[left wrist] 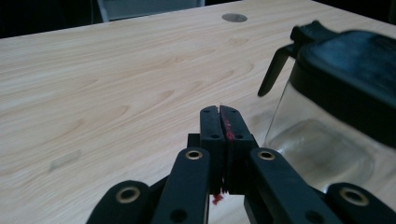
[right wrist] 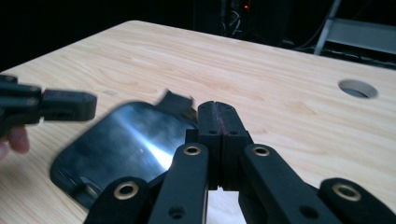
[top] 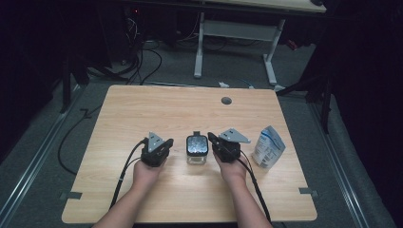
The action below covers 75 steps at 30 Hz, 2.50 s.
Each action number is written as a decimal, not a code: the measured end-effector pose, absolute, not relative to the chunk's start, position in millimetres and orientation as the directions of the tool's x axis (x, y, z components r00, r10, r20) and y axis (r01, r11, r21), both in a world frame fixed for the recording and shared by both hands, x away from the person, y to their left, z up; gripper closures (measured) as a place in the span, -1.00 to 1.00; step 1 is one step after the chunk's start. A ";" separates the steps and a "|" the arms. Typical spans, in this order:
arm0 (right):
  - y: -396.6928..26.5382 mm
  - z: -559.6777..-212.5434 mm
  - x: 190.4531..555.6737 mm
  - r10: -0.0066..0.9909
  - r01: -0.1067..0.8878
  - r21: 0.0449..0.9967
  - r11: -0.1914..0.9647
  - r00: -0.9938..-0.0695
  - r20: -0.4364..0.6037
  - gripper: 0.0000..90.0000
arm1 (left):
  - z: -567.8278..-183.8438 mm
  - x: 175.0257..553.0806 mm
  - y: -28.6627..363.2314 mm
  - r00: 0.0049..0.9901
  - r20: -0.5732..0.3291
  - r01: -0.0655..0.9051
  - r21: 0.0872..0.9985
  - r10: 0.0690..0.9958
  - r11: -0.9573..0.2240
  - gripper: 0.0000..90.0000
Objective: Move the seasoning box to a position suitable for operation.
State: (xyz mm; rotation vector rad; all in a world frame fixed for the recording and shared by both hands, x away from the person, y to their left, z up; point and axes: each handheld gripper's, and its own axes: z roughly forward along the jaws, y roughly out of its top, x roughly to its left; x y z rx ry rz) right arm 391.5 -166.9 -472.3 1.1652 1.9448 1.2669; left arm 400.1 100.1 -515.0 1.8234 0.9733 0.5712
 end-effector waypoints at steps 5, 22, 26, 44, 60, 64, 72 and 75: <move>-148.2 -471.8 403.5 0.864 0.385 0.896 0.222 -0.504 0.002 1.00 | -516.5 393.1 114.4 0.568 -0.049 0.372 0.906 0.822 -0.203 0.94; -138.4 -474.9 405.9 0.849 0.420 0.872 0.251 -0.529 0.010 1.00 | -523.0 390.1 118.2 0.571 -0.066 0.386 0.901 0.819 -0.196 0.94; -136.8 -475.5 394.3 0.840 0.411 0.875 0.256 -0.543 0.010 1.00 | -522.8 385.7 116.3 0.581 -0.070 0.384 0.902 0.811 -0.198 0.94; -200.0 -498.3 310.7 0.879 0.427 0.873 0.238 -0.477 -0.006 0.99 | -527.4 330.0 77.9 0.678 -0.059 0.415 0.854 0.733 -0.315 1.00; -217.9 -511.0 290.3 0.890 0.424 0.882 0.206 -0.457 0.012 0.97 | -528.1 323.9 21.4 0.725 -0.011 0.365 0.855 0.689 -0.370 1.00; -222.0 -514.6 288.8 0.892 0.434 0.876 0.211 -0.452 0.009 0.95 | -526.2 323.2 24.6 0.730 -0.016 0.347 0.870 0.684 -0.351 0.88; -223.5 -516.1 288.7 0.904 0.457 0.867 0.200 -0.426 0.016 0.89 | -506.2 335.4 63.2 0.708 -0.016 0.312 0.904 0.706 -0.292 0.68; -221.3 -516.9 289.2 0.900 0.451 0.867 0.214 -0.435 0.004 0.89 | -494.9 346.6 69.4 0.685 -0.006 0.309 0.908 0.729 -0.282 0.91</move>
